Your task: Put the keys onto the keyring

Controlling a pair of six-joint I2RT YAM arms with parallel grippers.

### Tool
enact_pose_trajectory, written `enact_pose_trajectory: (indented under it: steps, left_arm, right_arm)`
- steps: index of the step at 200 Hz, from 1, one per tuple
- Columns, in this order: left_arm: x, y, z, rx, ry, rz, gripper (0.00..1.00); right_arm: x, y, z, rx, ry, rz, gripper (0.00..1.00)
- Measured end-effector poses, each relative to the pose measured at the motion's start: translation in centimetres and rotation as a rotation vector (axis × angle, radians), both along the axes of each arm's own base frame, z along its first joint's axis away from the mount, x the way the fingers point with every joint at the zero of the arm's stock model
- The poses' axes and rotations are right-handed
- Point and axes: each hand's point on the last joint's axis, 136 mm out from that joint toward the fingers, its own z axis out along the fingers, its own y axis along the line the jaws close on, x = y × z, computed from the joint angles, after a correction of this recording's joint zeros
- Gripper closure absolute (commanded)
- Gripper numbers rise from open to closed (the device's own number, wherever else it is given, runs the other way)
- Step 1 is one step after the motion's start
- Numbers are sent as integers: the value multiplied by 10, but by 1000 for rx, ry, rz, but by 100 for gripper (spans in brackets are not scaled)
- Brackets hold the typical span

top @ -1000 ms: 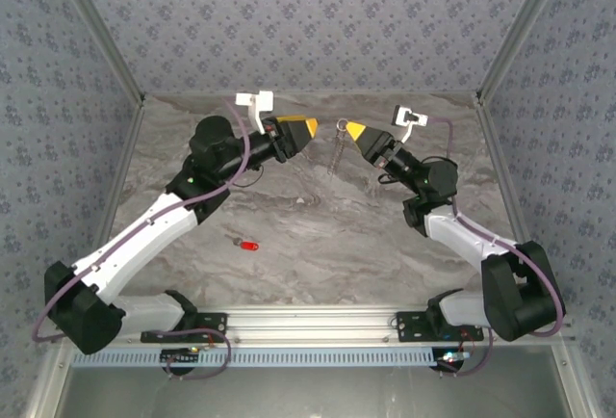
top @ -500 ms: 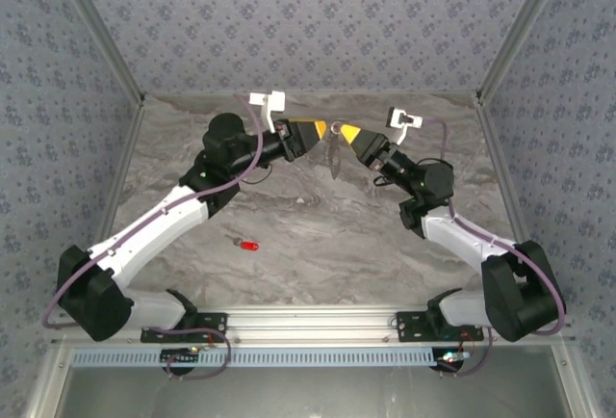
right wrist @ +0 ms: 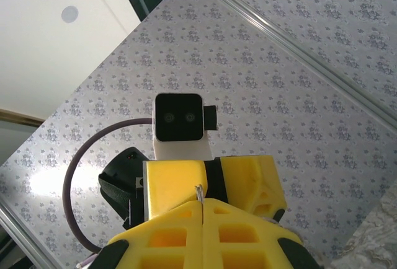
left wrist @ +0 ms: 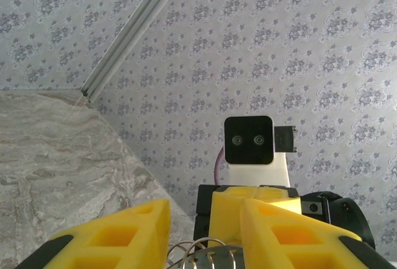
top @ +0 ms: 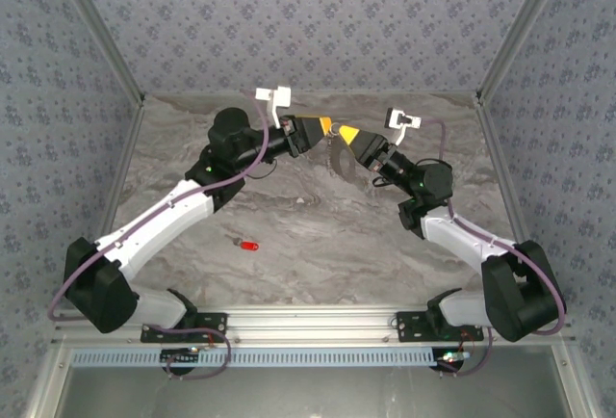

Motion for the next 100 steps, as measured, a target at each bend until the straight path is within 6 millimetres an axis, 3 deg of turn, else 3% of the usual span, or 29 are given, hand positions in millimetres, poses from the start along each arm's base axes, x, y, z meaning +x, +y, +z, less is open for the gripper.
enact_pose_trajectory:
  steps: [100]
  left_arm:
    - [-6,-8,1,-4,-8,-41,67]
  right_arm:
    - [0,2,-3,-6,10,12,100]
